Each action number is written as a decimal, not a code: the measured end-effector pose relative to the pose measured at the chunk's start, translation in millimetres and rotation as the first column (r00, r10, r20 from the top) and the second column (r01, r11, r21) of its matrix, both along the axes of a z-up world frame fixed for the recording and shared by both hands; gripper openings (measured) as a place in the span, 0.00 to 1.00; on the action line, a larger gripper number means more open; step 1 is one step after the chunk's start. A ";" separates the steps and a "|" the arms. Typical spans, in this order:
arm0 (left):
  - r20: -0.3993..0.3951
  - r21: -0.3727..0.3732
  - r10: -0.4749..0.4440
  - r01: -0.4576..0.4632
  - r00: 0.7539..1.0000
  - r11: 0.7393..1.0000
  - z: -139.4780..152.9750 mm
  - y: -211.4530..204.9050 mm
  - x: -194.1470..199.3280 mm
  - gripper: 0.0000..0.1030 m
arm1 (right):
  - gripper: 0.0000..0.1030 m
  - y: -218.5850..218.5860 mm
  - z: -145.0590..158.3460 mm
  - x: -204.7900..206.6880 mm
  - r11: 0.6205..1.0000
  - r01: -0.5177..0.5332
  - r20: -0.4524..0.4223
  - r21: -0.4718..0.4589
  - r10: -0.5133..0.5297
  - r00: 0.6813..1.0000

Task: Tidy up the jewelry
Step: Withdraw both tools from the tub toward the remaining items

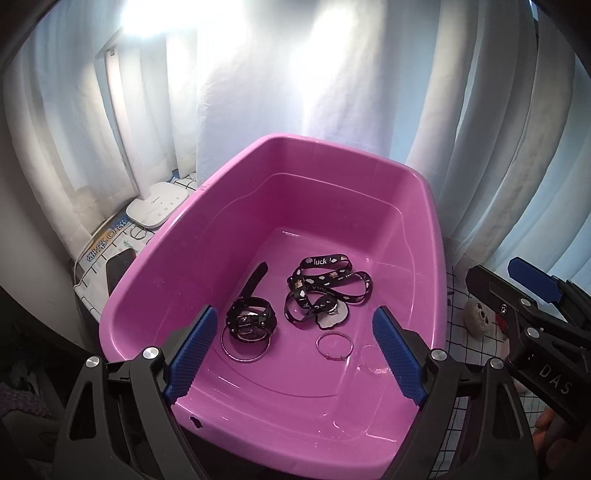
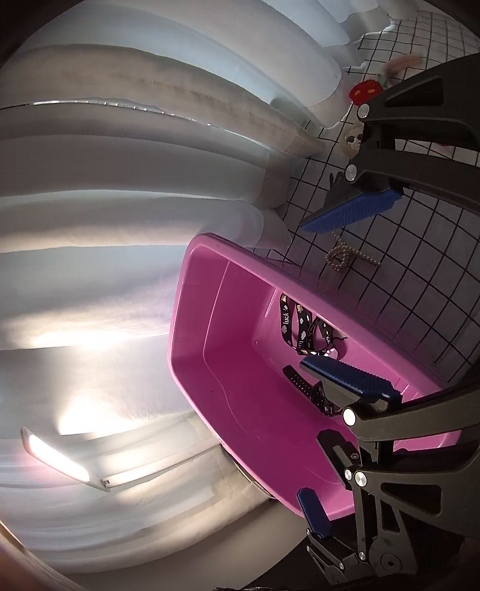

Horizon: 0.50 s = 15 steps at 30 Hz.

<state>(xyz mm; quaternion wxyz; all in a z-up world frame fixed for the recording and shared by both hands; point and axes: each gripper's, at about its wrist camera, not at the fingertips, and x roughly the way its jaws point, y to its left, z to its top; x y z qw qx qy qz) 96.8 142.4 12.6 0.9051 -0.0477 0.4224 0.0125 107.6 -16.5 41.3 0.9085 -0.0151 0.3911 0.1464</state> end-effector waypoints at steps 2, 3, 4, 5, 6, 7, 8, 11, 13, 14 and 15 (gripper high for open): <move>0.011 -0.018 -0.036 0.036 0.999 0.999 3.8 -16.3 -5.1 0.82 | 0.64 -25.9 -3.7 -14.1 0.999 0.033 0.005 -0.002 -0.033 0.999; 0.017 -0.030 -0.057 0.057 0.998 0.998 5.3 -25.5 -7.7 0.83 | 0.64 -40.4 -6.9 -21.1 0.998 0.055 0.003 -0.002 -0.055 0.998; 0.022 -0.041 -0.080 0.080 0.997 0.996 6.9 -35.2 -10.3 0.84 | 0.64 -56.1 -10.6 -28.3 0.997 0.079 0.001 -0.003 -0.079 0.997; 0.028 -0.050 -0.103 0.104 0.994 0.993 8.0 -45.5 -13.0 0.84 | 0.64 -73.2 -15.0 -35.5 0.994 0.107 -0.003 -0.006 -0.107 0.994; 0.036 -0.056 -0.126 0.128 0.991 0.990 8.9 -56.2 -15.7 0.86 | 0.64 -90.4 -19.9 -42.2 0.991 0.133 -0.006 -0.011 -0.133 0.991; 0.043 -0.056 -0.144 0.146 0.989 0.988 9.0 -66.5 -18.1 0.87 | 0.64 -107.9 -25.6 -48.7 0.987 0.163 -0.010 -0.019 -0.163 0.987; 0.045 -0.057 -0.161 0.163 0.986 0.985 8.5 -75.8 -20.1 0.87 | 0.64 -125.8 -32.0 -54.1 0.981 0.191 -0.019 -0.023 -0.191 0.981; 0.040 -0.077 -0.209 0.211 0.977 0.974 2.7 -102.9 -25.6 0.87 | 0.65 -177.4 -54.0 -71.7 0.961 0.275 -0.059 -0.036 -0.277 0.959; 0.034 -0.089 -0.237 0.239 0.971 0.967 -2.7 -120.8 -30.1 0.87 | 0.65 -208.0 -68.5 -81.9 0.945 0.325 -0.093 -0.032 -0.327 0.940; 0.029 -0.095 -0.250 0.251 0.968 0.963 -5.8 -129.4 -32.9 0.87 | 0.65 -220.8 -76.0 -86.9 0.938 0.344 -0.108 -0.029 -0.345 0.932; 0.023 -0.102 -0.264 0.265 0.964 0.959 -9.7 -138.2 -36.0 0.87 | 0.65 -232.7 -82.7 -91.1 0.932 0.361 -0.123 -0.027 -0.361 0.924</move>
